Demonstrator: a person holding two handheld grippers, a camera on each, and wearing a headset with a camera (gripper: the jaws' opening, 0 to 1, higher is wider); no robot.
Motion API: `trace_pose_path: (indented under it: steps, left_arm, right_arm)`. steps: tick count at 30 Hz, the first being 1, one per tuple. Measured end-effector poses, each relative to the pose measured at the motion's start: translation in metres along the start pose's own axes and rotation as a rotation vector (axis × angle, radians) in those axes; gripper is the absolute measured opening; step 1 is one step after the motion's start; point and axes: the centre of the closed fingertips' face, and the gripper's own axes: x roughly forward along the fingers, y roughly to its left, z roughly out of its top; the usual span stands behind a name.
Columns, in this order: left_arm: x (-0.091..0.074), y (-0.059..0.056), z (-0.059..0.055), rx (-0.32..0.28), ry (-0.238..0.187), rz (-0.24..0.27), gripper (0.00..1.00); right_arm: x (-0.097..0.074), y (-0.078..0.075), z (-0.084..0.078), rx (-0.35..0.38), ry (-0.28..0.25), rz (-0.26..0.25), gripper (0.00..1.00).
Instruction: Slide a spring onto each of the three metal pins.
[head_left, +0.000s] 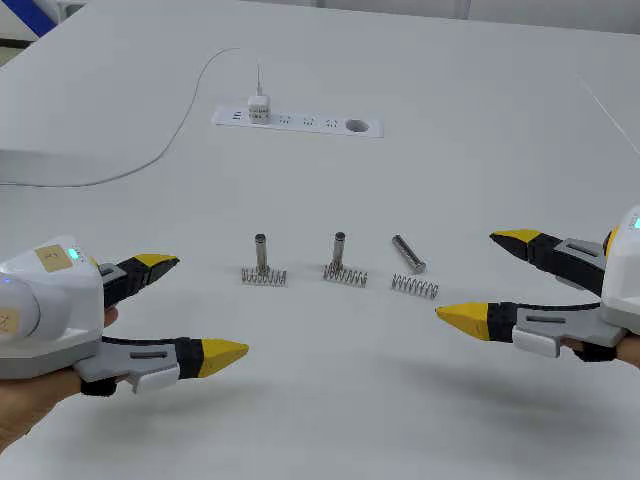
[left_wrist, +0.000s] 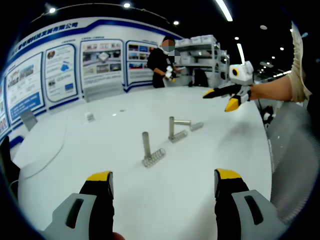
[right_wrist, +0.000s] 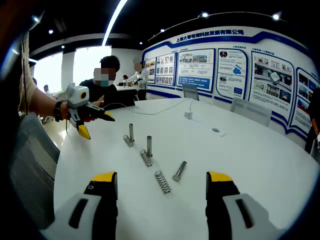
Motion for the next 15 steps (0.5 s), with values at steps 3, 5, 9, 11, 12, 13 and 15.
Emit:
trace_pose_path:
  steps: [3, 5, 9, 11, 12, 13, 15]
  left_arm:
    - [-0.0005, 0.0006, -0.0007, -0.001, 0.000, 0.003, 0.84]
    - [-0.0006, 0.0004, -0.0013, -0.002, 0.001, 0.002, 0.84]
    - [-0.0007, 0.0003, -0.0013, -0.005, 0.001, 0.002, 0.84]
    - [-0.0010, 0.0010, -0.0010, -0.004, 0.001, 0.006, 0.84]
    - [-0.0011, 0.0009, -0.0005, -0.007, -0.001, 0.007, 0.84]
    - [-0.0014, 0.0011, 0.0000, -0.008, -0.003, 0.009, 0.84]
    - [-0.0017, 0.0011, 0.0003, -0.008, -0.004, 0.011, 0.84]
  right_arm:
    - [-0.0003, -0.0002, 0.0000, 0.009, -0.001, -0.001, 0.73]
    - [-0.0003, -0.0001, -0.0003, 0.009, 0.000, -0.002, 0.73]
    - [-0.0003, 0.0003, 0.0004, 0.009, -0.001, -0.001, 0.73]
    - [-0.0004, -0.0006, 0.0009, 0.009, 0.000, -0.004, 0.73]
    - [-0.0005, -0.0007, 0.0010, 0.011, 0.000, -0.004, 0.72]
    - [-0.0004, -0.0010, 0.0016, 0.009, -0.002, -0.004, 0.72]
    - [-0.0003, -0.0014, 0.0021, 0.010, -0.002, -0.004, 0.72]
